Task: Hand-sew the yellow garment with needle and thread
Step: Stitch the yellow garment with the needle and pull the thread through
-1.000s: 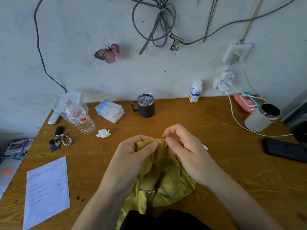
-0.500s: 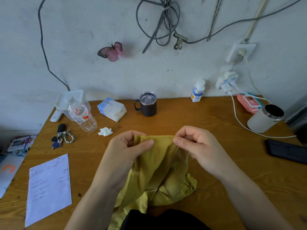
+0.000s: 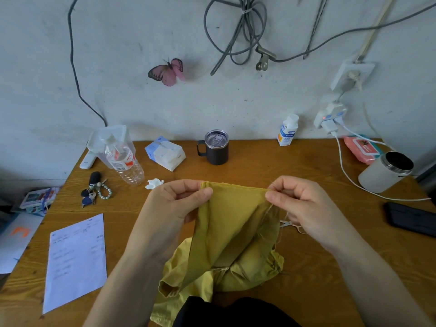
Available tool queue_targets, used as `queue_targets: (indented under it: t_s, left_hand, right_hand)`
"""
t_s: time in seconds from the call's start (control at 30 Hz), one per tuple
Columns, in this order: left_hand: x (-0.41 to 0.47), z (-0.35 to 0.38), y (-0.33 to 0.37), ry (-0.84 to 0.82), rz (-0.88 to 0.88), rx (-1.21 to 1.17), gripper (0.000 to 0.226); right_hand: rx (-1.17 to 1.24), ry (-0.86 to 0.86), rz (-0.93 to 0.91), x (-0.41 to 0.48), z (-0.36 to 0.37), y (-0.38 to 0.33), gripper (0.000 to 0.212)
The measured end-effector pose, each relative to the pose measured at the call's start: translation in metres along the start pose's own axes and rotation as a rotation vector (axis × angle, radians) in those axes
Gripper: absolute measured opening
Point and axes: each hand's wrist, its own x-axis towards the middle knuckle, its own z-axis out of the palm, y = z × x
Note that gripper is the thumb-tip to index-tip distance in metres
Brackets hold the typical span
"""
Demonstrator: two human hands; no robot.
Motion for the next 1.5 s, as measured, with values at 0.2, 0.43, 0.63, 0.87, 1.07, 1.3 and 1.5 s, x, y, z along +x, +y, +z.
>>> queue_targets:
  t_s: [0.2,0.43,0.63,0.87,1.07,1.3,1.5]
  left_hand:
    - [0.000,0.001,-0.001,0.038,0.016,-0.003,0.029]
    - [0.000,0.001,-0.003,0.005,0.029,0.041,0.017]
    - [-0.004,0.014,-0.010,0.137,0.082,0.189,0.030]
    - [-0.006,0.023,-0.014,0.210,0.114,0.185,0.025]
    - [-0.007,0.020,-0.013,0.148,0.159,0.156,0.018]
    - [-0.006,0.022,-0.012,0.165,0.223,0.228,0.020]
    - [-0.008,0.030,-0.015,0.117,0.097,0.086,0.026]
  right_hand:
    - [0.011,-0.004,-0.011,-0.001,0.000,-0.001,0.014]
    - [0.027,0.012,-0.008,-0.001,0.000,0.002,0.016]
    - [0.007,0.004,-0.017,-0.001,0.005,0.004,0.015]
    - [-0.011,0.015,-0.017,-0.001,0.006,0.006,0.015]
    - [-0.001,0.022,-0.028,0.000,0.006,0.006,0.016]
    - [-0.086,0.027,-0.049,0.000,0.007,0.003,0.015]
    - [-0.152,0.035,-0.086,-0.002,0.014,-0.001,0.013]
